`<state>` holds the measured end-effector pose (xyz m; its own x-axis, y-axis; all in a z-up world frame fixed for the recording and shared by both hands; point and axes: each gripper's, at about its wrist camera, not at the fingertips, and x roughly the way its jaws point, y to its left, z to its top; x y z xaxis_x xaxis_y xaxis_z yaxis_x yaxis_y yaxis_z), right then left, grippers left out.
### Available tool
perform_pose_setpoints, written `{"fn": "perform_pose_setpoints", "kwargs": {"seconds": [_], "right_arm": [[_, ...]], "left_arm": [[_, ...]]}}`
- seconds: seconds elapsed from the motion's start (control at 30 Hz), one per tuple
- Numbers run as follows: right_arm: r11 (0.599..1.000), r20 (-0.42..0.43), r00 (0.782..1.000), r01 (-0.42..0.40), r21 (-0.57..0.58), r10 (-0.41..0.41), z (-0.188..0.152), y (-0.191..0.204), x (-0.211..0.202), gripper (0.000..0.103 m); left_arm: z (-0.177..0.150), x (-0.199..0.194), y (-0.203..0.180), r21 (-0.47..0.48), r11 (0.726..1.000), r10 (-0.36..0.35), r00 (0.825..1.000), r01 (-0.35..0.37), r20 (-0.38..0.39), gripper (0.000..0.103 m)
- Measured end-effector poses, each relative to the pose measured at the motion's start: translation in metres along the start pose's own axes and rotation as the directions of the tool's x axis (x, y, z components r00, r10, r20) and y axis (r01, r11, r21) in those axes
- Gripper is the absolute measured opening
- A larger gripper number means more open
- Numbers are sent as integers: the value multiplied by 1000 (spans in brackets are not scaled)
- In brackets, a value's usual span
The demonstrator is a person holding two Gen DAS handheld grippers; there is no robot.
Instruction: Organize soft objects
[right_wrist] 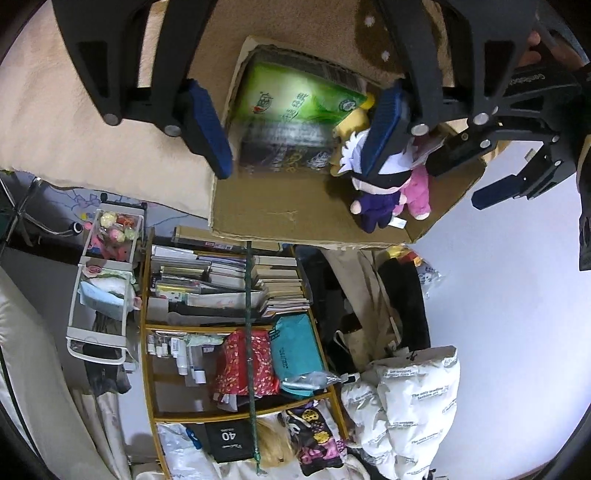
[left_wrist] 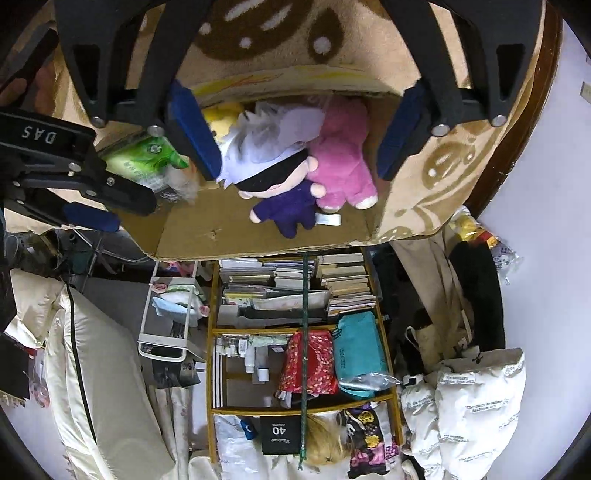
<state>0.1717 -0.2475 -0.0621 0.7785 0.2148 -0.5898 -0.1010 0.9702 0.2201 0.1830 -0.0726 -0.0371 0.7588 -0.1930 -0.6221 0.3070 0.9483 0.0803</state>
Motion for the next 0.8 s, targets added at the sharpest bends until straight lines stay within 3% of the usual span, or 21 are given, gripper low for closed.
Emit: {"fn": "perform_pose_setpoints", "kwargs": {"seconds": [0.2, 0.4, 0.8], "right_arm": [[999, 7, 999, 46, -7, -46, -2, 6, -12, 91], [997, 32, 996, 81, 2, -81, 0, 10, -35, 92], [993, 108, 988, 113, 17, -114, -2, 30, -98, 92]], "left_arm": [[-2, -16, 7, -11, 999, 30, 1000, -30, 10, 93], [-5, -42, 13, -3, 996, 87, 995, -87, 47, 97], [-15, -112, 23, -21, 993, 119, 983, -117, 141, 101]]}}
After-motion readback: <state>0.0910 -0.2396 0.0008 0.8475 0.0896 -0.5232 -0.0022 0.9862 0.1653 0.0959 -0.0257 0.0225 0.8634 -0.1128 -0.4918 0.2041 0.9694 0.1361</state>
